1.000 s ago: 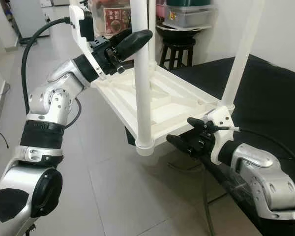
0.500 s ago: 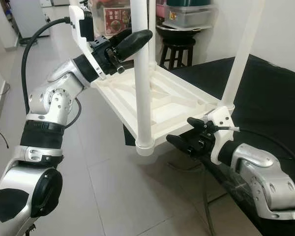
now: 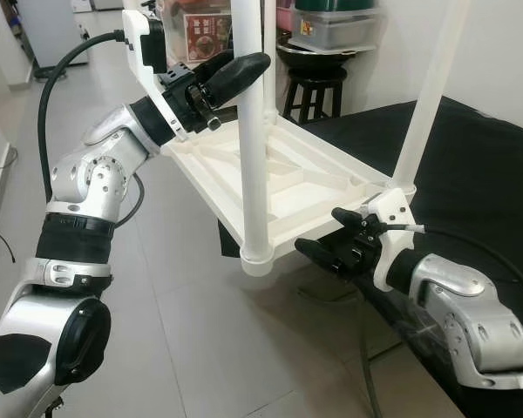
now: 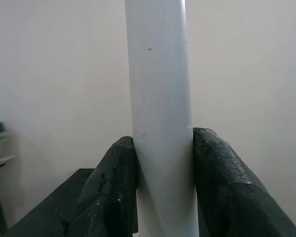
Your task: Building children table
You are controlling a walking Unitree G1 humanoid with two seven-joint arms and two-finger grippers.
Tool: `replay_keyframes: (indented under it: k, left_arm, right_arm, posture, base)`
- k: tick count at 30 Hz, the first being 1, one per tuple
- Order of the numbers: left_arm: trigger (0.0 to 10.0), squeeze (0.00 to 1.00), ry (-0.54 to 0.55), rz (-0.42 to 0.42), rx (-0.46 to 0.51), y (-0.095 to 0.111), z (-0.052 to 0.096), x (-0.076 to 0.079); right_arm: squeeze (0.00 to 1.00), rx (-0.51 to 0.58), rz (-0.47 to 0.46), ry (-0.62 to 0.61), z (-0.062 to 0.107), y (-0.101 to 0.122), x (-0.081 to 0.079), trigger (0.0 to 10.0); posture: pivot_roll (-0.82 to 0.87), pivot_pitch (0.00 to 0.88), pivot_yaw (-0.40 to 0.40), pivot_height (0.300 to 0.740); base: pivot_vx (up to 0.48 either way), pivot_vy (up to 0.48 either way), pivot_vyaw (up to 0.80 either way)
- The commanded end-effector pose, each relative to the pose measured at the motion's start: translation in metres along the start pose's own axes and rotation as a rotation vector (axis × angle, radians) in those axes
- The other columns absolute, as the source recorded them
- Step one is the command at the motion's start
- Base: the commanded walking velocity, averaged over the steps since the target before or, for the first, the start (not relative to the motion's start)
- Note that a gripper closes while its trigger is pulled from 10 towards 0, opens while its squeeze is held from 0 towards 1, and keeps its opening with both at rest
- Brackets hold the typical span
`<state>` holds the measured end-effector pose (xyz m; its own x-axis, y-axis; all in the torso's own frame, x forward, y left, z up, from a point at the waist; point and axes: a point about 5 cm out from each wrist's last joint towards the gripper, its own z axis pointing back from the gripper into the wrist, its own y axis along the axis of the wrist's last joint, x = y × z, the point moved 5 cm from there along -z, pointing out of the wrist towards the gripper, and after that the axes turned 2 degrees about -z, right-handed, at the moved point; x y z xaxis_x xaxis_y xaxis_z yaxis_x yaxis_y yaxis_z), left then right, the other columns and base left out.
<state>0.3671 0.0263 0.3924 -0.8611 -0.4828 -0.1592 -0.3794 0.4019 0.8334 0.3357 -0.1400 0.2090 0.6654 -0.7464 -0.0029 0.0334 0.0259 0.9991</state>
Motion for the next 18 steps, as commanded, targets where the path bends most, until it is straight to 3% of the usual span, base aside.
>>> replay_keyframes:
  k: [1,3,4,6,7,18]
  left_arm:
    - [0.0,0.00,-0.084,-0.061,0.091,0.025,-0.011,0.015]
    - [0.0,0.00,-0.084,-0.061,0.091,0.025,-0.011,0.015]
    - [0.0,0.00,-0.096,-0.055,0.094,0.024,-0.012,0.018]
    - [0.0,0.00,-0.096,-0.055,0.094,0.024,-0.012,0.018]
    - [0.0,0.00,-0.103,-0.052,0.096,0.024,-0.013,0.019]
    - [0.0,0.00,-0.109,-0.052,0.098,0.025,-0.013,0.020]
  right_arm:
    - [0.00,-0.010,-0.065,0.100,-0.052,-0.011,-0.041,10.0]
    - [0.00,-0.010,-0.065,0.100,-0.052,-0.011,-0.041,10.0]
    - [0.00,-0.002,-0.087,0.165,-0.084,-0.009,-0.073,10.0]
    - [0.00,-0.002,-0.087,0.165,-0.084,-0.009,-0.073,10.0]
    - [0.00,0.001,-0.091,0.200,-0.099,-0.006,-0.093,10.0]
    - [0.00,-0.003,-0.113,0.125,-0.106,-0.006,-0.082,10.0]
  posture:
    - [0.06,0.000,0.000,0.740]
    - [0.06,0.000,0.000,0.740]
    - [0.06,0.000,0.000,0.740]
    - [0.06,0.000,0.000,0.740]
    - [0.06,0.000,0.000,0.740]
    - [0.06,0.000,0.000,0.740]
  base:
    - [0.000,0.000,0.00]
    - [0.000,0.000,0.00]
    - [0.000,0.000,0.00]
    - [0.000,0.000,0.00]
    - [0.000,0.000,0.00]
    - [0.000,0.000,0.00]
